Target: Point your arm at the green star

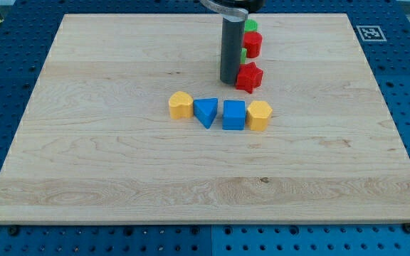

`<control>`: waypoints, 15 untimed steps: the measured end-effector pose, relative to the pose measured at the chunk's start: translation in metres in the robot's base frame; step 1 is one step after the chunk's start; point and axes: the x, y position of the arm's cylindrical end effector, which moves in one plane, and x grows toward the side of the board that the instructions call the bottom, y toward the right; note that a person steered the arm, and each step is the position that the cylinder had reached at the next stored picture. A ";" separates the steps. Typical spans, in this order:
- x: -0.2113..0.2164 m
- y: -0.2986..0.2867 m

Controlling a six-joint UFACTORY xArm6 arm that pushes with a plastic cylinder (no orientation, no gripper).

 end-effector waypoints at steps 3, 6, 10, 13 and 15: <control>-0.040 -0.052; -0.040 -0.051; -0.046 -0.050; -0.028 -0.076; -0.059 -0.079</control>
